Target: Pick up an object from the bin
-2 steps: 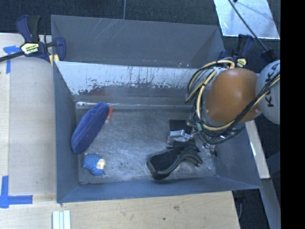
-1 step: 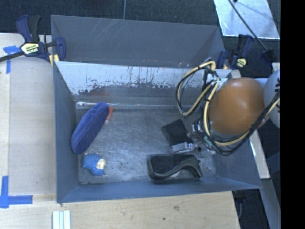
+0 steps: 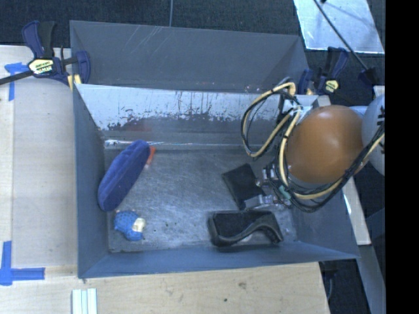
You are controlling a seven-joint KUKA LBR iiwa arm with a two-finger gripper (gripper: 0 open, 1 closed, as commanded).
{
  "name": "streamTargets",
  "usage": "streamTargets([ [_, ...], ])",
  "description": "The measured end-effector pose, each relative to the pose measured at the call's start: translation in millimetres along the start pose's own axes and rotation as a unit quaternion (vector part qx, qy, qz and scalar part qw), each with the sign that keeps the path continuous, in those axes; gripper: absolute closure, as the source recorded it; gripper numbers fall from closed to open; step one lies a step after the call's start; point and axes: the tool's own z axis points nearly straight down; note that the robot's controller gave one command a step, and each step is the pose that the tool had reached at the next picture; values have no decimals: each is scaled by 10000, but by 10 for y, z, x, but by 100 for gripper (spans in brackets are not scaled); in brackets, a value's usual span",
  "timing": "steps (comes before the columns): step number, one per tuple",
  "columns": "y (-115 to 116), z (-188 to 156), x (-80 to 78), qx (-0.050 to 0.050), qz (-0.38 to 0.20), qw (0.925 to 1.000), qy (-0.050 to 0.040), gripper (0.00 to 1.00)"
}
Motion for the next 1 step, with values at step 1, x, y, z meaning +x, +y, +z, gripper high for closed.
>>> streamTargets([
  [1,136,-961,44,-221,-883,9958,34,100],
])
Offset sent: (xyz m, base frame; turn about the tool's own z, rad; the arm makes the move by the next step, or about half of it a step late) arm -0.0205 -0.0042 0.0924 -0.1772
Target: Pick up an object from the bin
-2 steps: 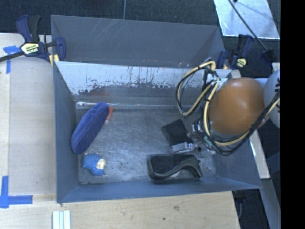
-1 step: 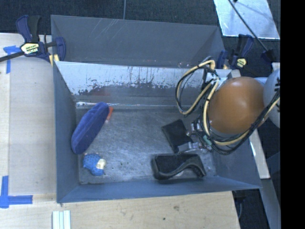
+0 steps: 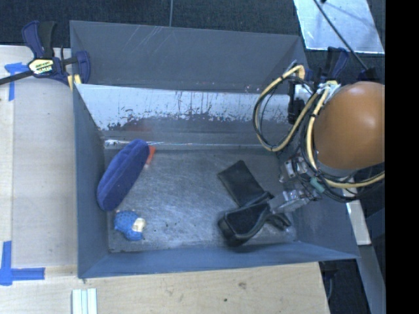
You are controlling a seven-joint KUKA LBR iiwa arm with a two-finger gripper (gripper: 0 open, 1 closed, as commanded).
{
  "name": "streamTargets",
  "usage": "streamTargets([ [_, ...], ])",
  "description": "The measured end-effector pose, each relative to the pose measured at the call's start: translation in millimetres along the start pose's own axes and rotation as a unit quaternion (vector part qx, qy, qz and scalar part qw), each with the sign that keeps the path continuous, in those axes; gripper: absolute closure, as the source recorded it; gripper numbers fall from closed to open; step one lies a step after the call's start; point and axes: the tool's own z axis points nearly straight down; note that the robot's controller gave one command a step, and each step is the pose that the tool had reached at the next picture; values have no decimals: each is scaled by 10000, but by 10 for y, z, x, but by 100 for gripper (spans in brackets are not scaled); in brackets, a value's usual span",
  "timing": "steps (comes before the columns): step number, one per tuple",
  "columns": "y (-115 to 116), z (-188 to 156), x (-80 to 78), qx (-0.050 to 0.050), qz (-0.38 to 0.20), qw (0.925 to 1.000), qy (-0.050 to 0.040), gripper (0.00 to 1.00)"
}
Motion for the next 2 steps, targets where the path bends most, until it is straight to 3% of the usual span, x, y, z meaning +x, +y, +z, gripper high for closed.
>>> streamTargets([
  [1,57,52,-615,-41,-1194,9928,-21,100],
  [2,58,51,-598,-46,-1175,9931,-14,0],
])
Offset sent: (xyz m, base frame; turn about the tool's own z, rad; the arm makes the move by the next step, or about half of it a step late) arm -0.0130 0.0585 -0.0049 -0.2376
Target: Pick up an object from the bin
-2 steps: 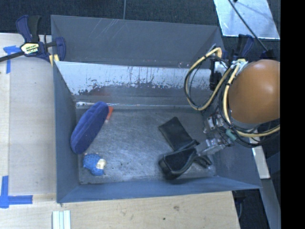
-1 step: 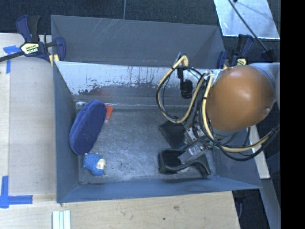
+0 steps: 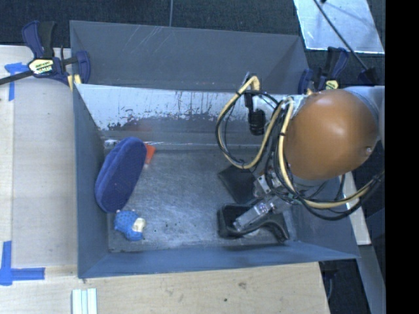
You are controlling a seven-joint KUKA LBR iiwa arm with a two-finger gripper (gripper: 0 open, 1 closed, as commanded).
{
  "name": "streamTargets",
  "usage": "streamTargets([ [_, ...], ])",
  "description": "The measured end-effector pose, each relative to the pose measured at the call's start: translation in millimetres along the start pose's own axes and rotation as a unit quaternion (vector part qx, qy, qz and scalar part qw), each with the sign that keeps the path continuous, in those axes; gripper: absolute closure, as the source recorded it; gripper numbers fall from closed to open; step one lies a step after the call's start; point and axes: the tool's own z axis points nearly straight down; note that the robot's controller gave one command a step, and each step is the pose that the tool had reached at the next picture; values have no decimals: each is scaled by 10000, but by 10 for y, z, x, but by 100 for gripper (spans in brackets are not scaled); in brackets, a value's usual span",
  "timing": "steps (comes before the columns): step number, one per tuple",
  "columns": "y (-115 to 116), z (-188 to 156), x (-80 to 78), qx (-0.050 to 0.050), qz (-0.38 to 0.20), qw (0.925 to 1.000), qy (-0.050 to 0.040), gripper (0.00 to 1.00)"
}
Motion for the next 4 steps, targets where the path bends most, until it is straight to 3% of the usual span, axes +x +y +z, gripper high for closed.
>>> streamTargets([
  [1,-385,255,212,25,321,9995,-3,0],
  [2,-505,864,345,77,707,9975,-36,0],
  [3,-938,916,807,38,496,9988,9,0],
  [4,-1078,1017,905,20,-1111,9938,0,0],
])
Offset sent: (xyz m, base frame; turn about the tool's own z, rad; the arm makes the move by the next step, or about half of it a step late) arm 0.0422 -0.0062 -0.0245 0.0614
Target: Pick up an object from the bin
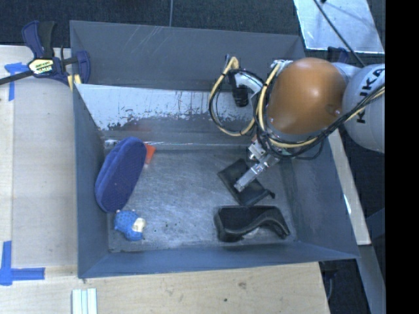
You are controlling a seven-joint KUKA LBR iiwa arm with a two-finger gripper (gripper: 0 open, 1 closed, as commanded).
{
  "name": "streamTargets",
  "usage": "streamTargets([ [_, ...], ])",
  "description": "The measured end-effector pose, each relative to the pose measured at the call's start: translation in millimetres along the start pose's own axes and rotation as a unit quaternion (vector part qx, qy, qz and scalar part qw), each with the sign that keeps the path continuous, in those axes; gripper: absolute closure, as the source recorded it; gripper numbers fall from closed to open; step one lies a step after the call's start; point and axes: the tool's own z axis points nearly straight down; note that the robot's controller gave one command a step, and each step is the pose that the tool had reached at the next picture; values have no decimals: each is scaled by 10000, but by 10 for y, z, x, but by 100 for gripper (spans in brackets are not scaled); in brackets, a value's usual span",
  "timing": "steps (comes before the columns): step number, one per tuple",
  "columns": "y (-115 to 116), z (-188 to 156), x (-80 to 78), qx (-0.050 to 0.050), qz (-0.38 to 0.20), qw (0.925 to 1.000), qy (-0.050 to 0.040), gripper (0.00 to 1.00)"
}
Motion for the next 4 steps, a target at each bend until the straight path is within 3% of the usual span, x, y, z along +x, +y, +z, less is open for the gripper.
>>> streamTargets([
  [1,0,-8,-1,-11,7,10000,-5,100],
  [4,7,-8,3,-40,14,10000,-13,100],
])
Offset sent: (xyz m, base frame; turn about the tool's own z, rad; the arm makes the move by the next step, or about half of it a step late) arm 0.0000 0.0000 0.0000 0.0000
